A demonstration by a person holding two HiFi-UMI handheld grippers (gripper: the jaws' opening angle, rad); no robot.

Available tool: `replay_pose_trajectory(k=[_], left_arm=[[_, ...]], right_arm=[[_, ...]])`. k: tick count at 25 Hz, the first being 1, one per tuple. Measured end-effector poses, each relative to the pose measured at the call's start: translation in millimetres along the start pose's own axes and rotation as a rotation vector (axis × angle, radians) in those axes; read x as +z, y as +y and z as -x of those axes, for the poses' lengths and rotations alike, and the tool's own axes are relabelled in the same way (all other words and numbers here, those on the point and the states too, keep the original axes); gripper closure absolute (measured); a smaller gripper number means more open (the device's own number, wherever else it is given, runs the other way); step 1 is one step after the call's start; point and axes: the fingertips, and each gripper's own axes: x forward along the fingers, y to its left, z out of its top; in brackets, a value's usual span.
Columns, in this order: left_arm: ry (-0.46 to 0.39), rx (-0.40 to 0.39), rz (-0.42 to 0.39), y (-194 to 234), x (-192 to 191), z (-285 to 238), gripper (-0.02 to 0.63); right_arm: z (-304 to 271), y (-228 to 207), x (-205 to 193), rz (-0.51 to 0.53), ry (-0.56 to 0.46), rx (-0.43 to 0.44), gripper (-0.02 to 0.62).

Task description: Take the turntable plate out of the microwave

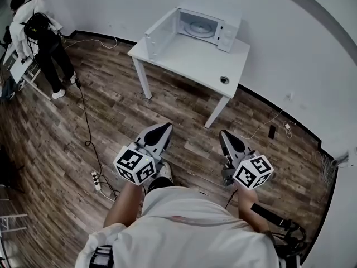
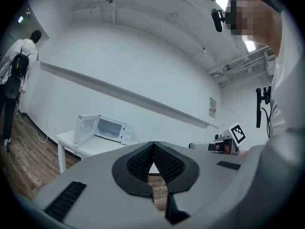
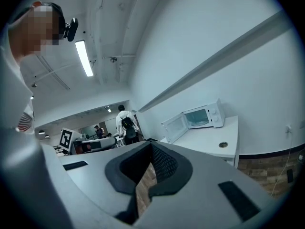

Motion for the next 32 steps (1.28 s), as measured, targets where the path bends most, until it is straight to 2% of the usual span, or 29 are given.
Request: replay_pose_trajectory(k=[9, 17, 20, 25, 32], left_arm=[[-0.016, -0.031, 0.004, 109.2, 38.5, -23.0, 0.595], [-0.008, -0.041, 0.045, 159.6, 37.9, -31.8, 0.595], [0.002, -0.046, 0.056, 175.5, 37.1, -45.7, 0.595], [0.003, -0.036, 0.021, 198.0, 47.0, -76.8, 0.595], [0.009, -0.015, -0.001, 231.7, 63.6, -134.2, 0.595]], right_arm=[[-110.6, 3.9, 21.0, 0.014, 0.016, -0.028, 0.594], [-168.0, 4.3, 19.4, 0.011, 0.052, -0.024, 0.594], [-188.5, -6.8, 22.2, 0.001, 0.050, -0.020, 0.594], [-222.2, -34.8, 32.8, -0.017, 0.029, 0.005, 0.594], [-268.5, -85.7, 63.7, -0.024, -0.016, 0.030, 0.594]])
